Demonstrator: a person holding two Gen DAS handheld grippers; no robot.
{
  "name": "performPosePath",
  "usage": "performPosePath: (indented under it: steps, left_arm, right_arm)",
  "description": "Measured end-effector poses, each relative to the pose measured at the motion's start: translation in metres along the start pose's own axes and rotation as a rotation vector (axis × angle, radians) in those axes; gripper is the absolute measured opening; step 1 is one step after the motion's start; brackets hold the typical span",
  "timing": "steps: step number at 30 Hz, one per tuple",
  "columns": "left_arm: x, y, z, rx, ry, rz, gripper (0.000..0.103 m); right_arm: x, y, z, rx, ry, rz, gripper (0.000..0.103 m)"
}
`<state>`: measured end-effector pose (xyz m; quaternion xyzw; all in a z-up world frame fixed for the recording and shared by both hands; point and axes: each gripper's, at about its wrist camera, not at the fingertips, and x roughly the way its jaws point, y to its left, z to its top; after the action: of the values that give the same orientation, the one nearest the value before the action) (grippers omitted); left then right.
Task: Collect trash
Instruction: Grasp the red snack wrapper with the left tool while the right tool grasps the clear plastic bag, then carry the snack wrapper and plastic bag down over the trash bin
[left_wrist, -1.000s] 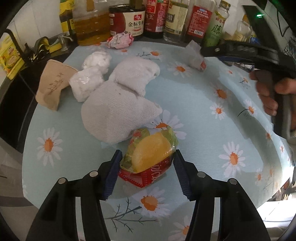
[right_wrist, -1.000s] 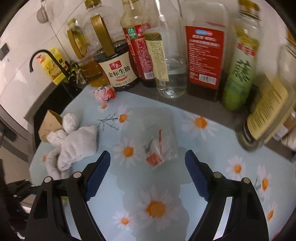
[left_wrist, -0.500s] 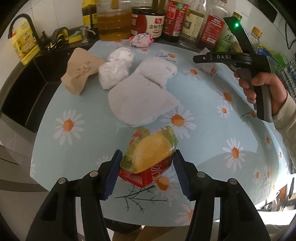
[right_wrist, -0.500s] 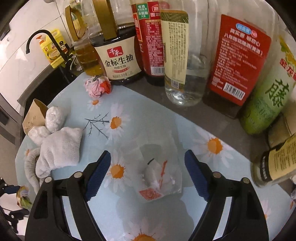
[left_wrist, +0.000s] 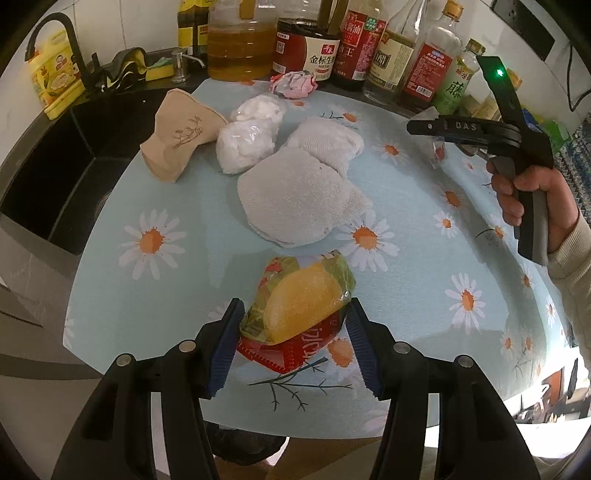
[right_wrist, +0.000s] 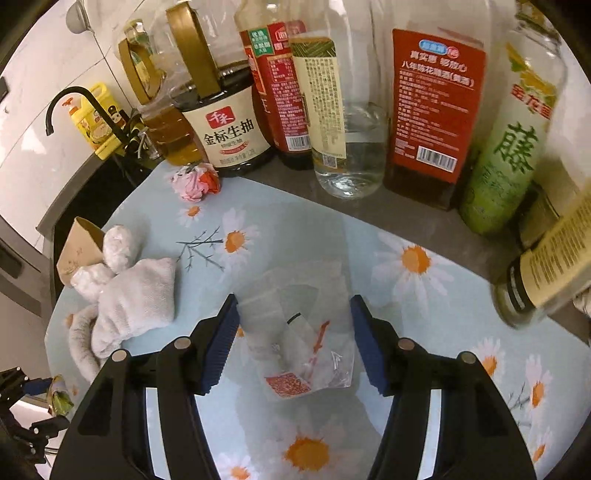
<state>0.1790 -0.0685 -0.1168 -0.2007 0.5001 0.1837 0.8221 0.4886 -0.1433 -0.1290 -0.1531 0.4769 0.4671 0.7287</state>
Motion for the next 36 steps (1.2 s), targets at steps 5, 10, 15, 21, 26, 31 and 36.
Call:
performPosePath:
  steps: [5,10,15,21,26,31,36]
  left_arm:
    - [-0.003,0.011,0.0,0.02,-0.013,-0.044,0.054]
    - [-0.009,0.027,0.0,0.079,-0.022,-0.109,0.054]
    - [-0.013,0.047,0.0,0.15,-0.014,-0.163,0.054]
    - [-0.021,0.077,-0.002,0.221,-0.019,-0.234,0.054]
    - [-0.027,0.099,-0.006,0.267,-0.017,-0.298,0.054]
    - [-0.036,0.121,-0.016,0.31,0.006,-0.369,0.054]
    - [-0.042,0.139,-0.029,0.344,0.023,-0.38,0.054]
  right_arm:
    - [-0.017,0.012,-0.014,0.037,-0.015,-0.023,0.061]
    - [-0.033,0.029,-0.036,0.093,-0.017,-0.066,0.061]
    - [-0.054,0.059,-0.067,0.169,-0.021,-0.103,0.061]
    - [-0.08,0.102,-0.099,0.236,-0.035,-0.157,0.061]
    - [-0.094,0.138,-0.122,0.301,-0.047,-0.189,0.061]
    - [-0.102,0.176,-0.144,0.382,-0.065,-0.179,0.061]
    - [-0.103,0.219,-0.162,0.435,-0.085,-0.137,0.061]
